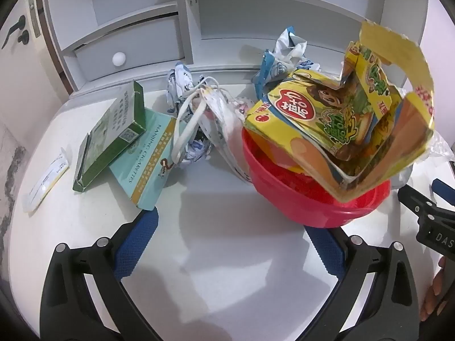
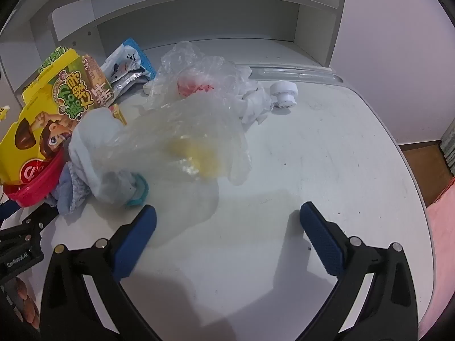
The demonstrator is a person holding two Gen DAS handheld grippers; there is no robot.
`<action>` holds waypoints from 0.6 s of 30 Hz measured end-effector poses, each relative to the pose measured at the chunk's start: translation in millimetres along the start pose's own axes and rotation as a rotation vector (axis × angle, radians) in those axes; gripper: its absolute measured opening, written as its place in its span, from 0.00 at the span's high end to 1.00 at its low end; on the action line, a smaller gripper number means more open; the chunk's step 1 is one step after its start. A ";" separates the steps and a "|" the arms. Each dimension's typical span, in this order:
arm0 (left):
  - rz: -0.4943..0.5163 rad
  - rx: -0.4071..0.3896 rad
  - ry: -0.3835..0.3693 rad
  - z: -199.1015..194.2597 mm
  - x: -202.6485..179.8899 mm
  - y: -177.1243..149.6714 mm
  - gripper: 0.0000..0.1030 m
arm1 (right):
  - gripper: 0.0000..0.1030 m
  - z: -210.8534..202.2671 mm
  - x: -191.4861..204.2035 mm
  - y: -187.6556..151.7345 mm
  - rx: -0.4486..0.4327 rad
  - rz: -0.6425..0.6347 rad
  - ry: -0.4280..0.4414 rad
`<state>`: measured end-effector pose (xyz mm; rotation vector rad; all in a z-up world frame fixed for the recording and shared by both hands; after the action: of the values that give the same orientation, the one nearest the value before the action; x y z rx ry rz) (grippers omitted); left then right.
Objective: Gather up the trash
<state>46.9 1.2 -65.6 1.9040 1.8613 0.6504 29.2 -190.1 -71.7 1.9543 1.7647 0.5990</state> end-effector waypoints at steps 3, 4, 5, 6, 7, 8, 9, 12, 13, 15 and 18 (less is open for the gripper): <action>-0.010 -0.002 0.015 -0.1 0.9 0.9 0.06 | 0.05 -3.8 -0.9 0.8 -0.028 0.018 0.011; -0.016 -0.005 0.021 -0.8 3.1 1.4 0.06 | 0.05 -6.6 -1.7 0.8 -0.040 0.029 0.013; -0.026 -0.011 0.023 -1.1 6.9 2.9 0.06 | 0.05 -12.8 -6.1 3.6 -0.060 0.045 0.017; -0.031 -0.032 0.029 -3.9 7.7 3.0 0.06 | 0.05 -18.0 -4.9 3.7 -0.071 0.045 0.009; -0.029 -0.053 0.035 -7.7 6.9 4.5 0.06 | 0.05 -21.6 -5.5 4.1 -0.084 0.052 0.011; -0.028 -0.068 0.037 -9.0 10.3 7.5 0.06 | 0.05 -31.5 -4.6 3.0 -0.112 0.058 0.008; -0.023 -0.096 0.055 -14.6 10.7 9.5 0.06 | 0.05 -38.0 -6.4 2.1 -0.131 0.069 0.012; -0.001 -0.174 0.115 -27.9 6.5 13.5 0.06 | 0.05 -51.9 -17.5 2.0 -0.163 0.095 0.041; 0.009 -0.202 0.131 -34.5 3.0 16.3 0.06 | 0.05 -50.5 -12.8 4.4 -0.165 0.089 0.040; 0.025 -0.256 0.122 -43.4 -4.1 21.5 0.06 | 0.05 -52.2 -8.2 6.4 -0.180 0.099 0.042; 0.039 -0.296 0.121 -47.8 -5.5 26.4 0.06 | 0.05 -62.5 -13.8 5.5 -0.219 0.108 0.077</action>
<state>40.6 -7.0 -11.7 1.7444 1.6903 1.0133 -4.2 -202.2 -18.2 1.9045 1.5705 0.8769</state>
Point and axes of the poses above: each gripper's, at about its wrist camera, not at the fingertips, and z roughly the way its jaws point, x to its left, y to its top, the point moved 8 cm from there along z, roughly the way its jaws point, and after that the axes turned 1 degree about y, right-handed, at the moved point
